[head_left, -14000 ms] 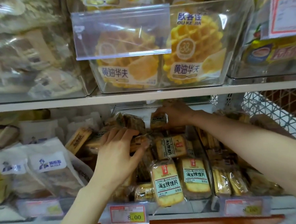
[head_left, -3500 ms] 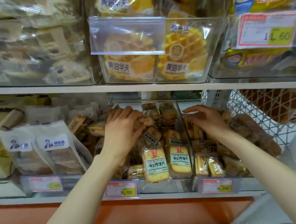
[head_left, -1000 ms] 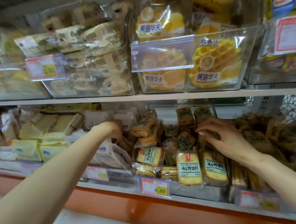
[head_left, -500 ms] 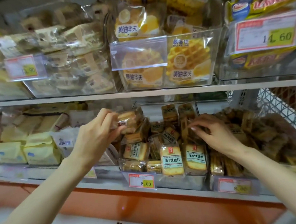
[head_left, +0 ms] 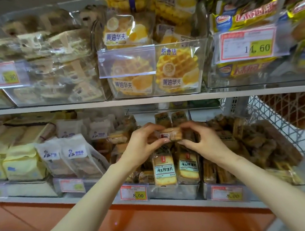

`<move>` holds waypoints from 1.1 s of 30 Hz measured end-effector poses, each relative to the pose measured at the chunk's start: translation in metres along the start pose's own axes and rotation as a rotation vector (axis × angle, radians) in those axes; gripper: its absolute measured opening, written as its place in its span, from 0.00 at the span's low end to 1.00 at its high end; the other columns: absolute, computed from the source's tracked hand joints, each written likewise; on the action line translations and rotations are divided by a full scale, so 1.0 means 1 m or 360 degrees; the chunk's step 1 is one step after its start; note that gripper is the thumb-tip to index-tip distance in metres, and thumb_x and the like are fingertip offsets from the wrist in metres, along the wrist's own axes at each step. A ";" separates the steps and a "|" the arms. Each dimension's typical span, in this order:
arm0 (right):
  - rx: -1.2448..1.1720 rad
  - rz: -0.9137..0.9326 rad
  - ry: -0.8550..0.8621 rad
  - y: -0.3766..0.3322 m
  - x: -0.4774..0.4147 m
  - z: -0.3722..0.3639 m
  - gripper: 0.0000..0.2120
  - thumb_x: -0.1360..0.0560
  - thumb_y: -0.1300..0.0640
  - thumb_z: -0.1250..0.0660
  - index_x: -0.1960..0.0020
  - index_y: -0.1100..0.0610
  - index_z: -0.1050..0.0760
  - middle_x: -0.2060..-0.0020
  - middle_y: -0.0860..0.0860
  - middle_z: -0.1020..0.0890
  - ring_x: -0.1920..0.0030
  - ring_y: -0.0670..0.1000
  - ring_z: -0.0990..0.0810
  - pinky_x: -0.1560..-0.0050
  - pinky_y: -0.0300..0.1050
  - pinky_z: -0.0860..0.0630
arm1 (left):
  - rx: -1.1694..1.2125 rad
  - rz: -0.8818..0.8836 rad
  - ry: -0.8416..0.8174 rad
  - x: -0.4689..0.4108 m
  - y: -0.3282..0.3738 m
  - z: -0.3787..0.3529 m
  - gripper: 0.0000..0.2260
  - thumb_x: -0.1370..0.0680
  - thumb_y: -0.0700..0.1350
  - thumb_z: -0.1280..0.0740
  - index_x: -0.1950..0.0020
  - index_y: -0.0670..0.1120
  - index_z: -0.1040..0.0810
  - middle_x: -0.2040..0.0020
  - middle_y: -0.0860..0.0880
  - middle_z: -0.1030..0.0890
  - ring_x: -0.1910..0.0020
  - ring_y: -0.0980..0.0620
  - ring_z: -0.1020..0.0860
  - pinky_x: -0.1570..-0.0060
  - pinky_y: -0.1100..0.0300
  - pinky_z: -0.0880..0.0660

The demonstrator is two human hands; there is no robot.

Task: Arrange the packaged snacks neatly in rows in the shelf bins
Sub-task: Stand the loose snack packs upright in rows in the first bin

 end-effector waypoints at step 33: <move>0.0014 -0.0221 -0.0004 0.024 0.000 0.013 0.20 0.32 0.62 0.27 0.49 0.49 0.34 0.45 0.47 0.28 0.45 0.45 0.27 0.53 0.23 0.33 | -0.0315 0.0392 0.0800 0.026 -0.038 0.066 0.16 0.28 0.41 0.31 0.41 0.43 0.23 0.42 0.41 0.26 0.42 0.44 0.31 0.46 0.69 0.41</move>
Point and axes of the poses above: each hand's wrist, its own x-axis away from the middle knuckle, its own z-axis out of the back of the hand, y = z × x, the point moved 10 cm from there along -x, towards the middle knuckle
